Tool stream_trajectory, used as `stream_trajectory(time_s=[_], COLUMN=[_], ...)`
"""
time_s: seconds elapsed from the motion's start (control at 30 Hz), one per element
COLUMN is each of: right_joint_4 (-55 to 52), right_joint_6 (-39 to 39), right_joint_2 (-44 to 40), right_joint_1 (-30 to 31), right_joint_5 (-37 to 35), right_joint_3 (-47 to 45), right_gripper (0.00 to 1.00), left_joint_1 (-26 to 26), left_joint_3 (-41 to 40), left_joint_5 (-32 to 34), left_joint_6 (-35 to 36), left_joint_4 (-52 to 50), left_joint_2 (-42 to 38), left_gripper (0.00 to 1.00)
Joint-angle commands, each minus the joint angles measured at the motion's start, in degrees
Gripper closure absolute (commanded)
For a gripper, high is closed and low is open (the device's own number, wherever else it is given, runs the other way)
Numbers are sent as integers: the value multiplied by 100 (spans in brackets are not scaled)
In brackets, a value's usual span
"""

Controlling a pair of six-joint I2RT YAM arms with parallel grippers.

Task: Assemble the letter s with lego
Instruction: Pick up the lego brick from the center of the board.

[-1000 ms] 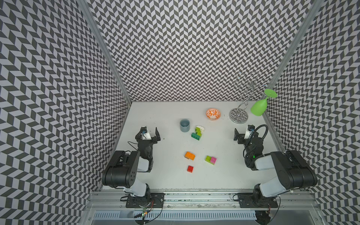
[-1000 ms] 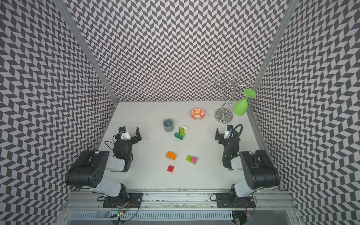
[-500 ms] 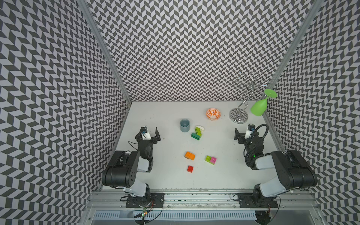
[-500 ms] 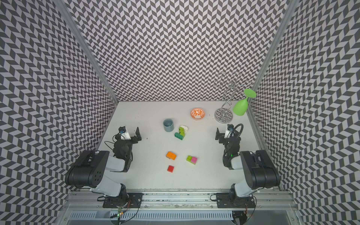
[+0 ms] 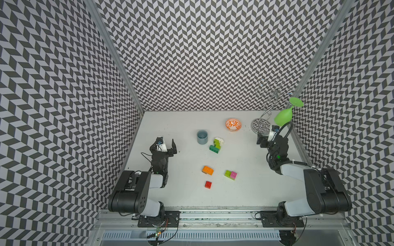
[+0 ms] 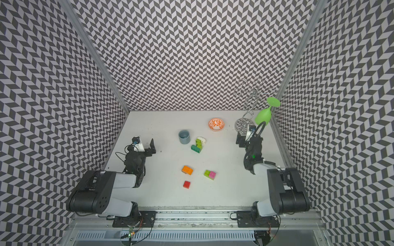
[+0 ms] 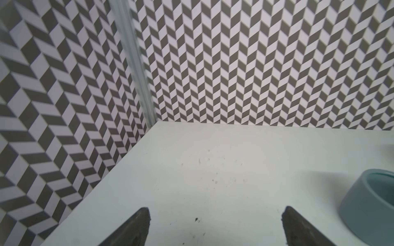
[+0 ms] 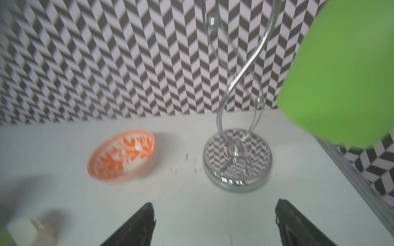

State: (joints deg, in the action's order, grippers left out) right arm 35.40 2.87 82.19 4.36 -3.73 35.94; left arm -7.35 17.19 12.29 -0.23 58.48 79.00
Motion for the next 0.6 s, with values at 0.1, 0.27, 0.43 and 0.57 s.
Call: stream_trajectory(time_s=[0.1,0.27,0.43,0.57], right_joint_4=[-3255,-4227,-5047,-5431], right_joint_6=[1264,2236,4000,5373], right_joint_2=[-728,-1228,-984,-275], right_joint_1=[689,2512,4638,5738], right_joint_5=[680,177,-732,-693], right_joint_3=[1116,1035,1087,1321], right_gripper=[16,23,24,27], left_joint_1=[-676,-1242,-2234,-2317], left_joint_3=[877,1694,2864,3149], left_joint_5=[1522,2013,2087,1843], left_joint_6=[-1124,-2282,-2835,-2853], left_joint_4=[-3235,-5517,-7336,-8124], left_joint_2=[-1353,-1574,-1844,-2320], left_gripper=[11,14,14,15])
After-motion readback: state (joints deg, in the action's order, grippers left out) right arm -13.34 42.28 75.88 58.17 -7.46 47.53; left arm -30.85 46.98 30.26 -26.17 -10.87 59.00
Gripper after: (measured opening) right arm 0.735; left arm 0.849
